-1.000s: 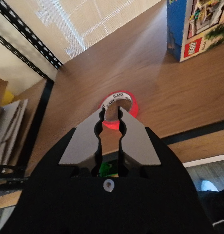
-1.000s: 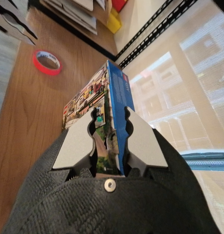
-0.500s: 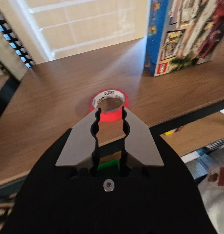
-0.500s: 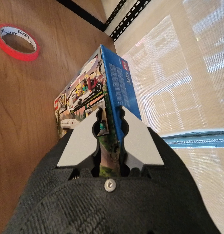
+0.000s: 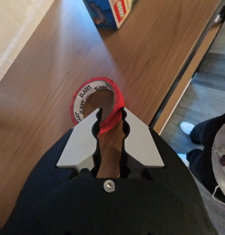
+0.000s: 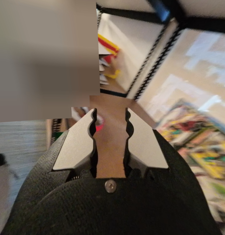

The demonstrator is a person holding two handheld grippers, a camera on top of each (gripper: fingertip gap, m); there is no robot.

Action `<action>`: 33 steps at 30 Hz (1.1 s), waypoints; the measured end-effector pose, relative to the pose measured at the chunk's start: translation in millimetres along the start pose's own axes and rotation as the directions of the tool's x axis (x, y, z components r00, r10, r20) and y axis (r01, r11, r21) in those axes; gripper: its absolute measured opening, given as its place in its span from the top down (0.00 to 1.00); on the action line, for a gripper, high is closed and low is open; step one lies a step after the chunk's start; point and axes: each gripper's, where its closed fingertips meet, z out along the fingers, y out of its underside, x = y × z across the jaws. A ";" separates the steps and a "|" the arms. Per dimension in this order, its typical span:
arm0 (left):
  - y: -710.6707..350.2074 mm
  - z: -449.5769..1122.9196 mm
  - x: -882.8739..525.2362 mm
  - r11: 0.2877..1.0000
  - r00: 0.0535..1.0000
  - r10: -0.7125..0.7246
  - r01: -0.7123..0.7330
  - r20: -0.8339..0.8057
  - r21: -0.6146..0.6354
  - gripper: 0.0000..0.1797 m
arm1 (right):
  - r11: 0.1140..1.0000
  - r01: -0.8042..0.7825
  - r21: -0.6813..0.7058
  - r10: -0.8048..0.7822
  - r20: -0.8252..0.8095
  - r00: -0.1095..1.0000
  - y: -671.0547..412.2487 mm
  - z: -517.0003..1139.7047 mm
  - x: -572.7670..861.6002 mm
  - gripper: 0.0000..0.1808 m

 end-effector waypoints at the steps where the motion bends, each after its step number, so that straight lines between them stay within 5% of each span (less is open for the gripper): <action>1: 2.2 2.2 3.4 1.000 0.999 0.024 -0.025 -0.024 -0.010 0.86 | 0.999 -0.035 -0.021 0.035 0.033 0.999 12.9 7.5 -26.9 0.76; 9: -19.0 2.4 17.3 0.964 0.967 0.251 -0.246 -0.039 0.097 0.95 | 0.888 -0.407 -0.214 0.438 0.128 0.890 109.3 60.3 -119.5 0.76; 13: -49.0 -16.2 32.9 0.887 0.909 0.389 -0.413 0.149 0.206 0.95 | 0.751 -0.651 -0.112 0.660 0.144 0.737 100.6 66.7 -113.1 0.77; 16: -84.6 -42.0 71.9 0.770 0.868 0.445 -0.497 0.220 0.400 0.95 | 0.627 -0.778 0.040 0.751 0.234 0.618 80.8 60.2 -95.2 0.72; 21: -127.7 -80.7 115.4 0.646 0.909 0.368 -0.402 0.197 0.649 0.96 | 0.438 -0.891 0.115 0.715 0.557 0.423 37.7 14.1 -88.0 0.75; 25: -157.8 -94.3 145.1 0.581 0.929 0.336 -0.335 0.156 0.742 0.96 | 0.430 -0.892 0.136 0.711 0.558 0.428 38.6 -20.2 -79.2 0.73; 29: -188.3 -97.5 199.1 0.516 0.923 0.382 -0.260 0.052 0.816 0.96 | 0.381 -0.923 0.052 0.645 0.701 0.305 22.9 -66.9 -95.6 0.72; 33: -209.5 -78.1 237.5 0.501 0.922 0.386 -0.223 0.014 0.836 0.96 | 0.344 -0.938 0.029 0.543 0.809 0.224 9.7 -113.4 -106.8 0.88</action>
